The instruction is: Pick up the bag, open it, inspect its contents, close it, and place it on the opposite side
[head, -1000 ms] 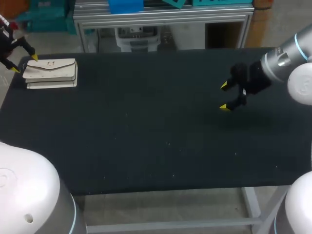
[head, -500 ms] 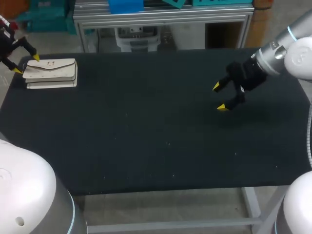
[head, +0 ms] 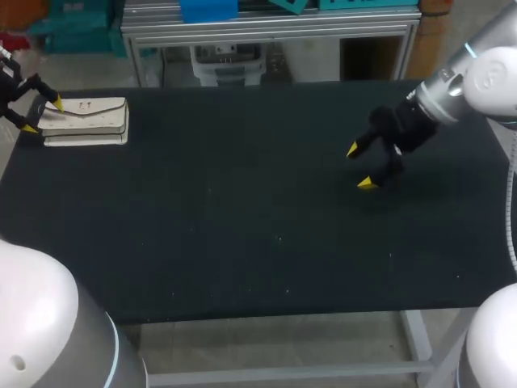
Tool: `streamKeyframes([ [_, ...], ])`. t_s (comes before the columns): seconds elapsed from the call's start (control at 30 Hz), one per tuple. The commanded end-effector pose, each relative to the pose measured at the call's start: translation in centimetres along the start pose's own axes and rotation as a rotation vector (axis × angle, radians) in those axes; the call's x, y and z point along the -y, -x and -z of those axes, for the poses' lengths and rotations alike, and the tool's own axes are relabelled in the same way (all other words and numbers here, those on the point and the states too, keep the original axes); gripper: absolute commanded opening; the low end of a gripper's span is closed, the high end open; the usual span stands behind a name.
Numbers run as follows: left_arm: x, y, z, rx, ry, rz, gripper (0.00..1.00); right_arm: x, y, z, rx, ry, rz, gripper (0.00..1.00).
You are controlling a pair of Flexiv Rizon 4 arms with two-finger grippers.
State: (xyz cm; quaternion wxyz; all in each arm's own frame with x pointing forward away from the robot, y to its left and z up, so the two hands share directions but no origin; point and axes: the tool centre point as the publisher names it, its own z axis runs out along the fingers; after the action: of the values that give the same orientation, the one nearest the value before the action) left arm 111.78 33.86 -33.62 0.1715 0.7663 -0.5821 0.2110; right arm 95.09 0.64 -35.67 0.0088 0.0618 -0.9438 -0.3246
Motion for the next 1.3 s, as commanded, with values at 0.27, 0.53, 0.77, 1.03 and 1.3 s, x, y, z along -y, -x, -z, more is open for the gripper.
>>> streamKeyframes([
  [0.27,1.2,0.4,-1.3,-0.027,0.176,-0.009,0.44,0.0,0.6,-0.2,-0.028,0.001,0.002,1.0],
  [0.53,1.3,1.0,-2.5,-0.035,0.187,0.004,0.0,0.1,0.4,-0.3,-0.032,0.003,-0.001,1.0],
  [0.77,-0.4,-0.4,-3.1,-0.051,0.203,-0.045,0.0,0.1,0.2,-0.4,-0.034,0.002,0.002,1.0],
  [1.03,-3.3,-3.9,-4.4,-0.081,0.21,-0.152,0.0,-0.2,-0.1,-0.5,-0.032,0.001,0.014,1.0],
  [1.3,-6.7,-7.4,-6.5,-0.12,0.192,-0.218,0.0,-0.6,-0.4,-0.5,-0.028,-0.007,0.027,1.0],
])
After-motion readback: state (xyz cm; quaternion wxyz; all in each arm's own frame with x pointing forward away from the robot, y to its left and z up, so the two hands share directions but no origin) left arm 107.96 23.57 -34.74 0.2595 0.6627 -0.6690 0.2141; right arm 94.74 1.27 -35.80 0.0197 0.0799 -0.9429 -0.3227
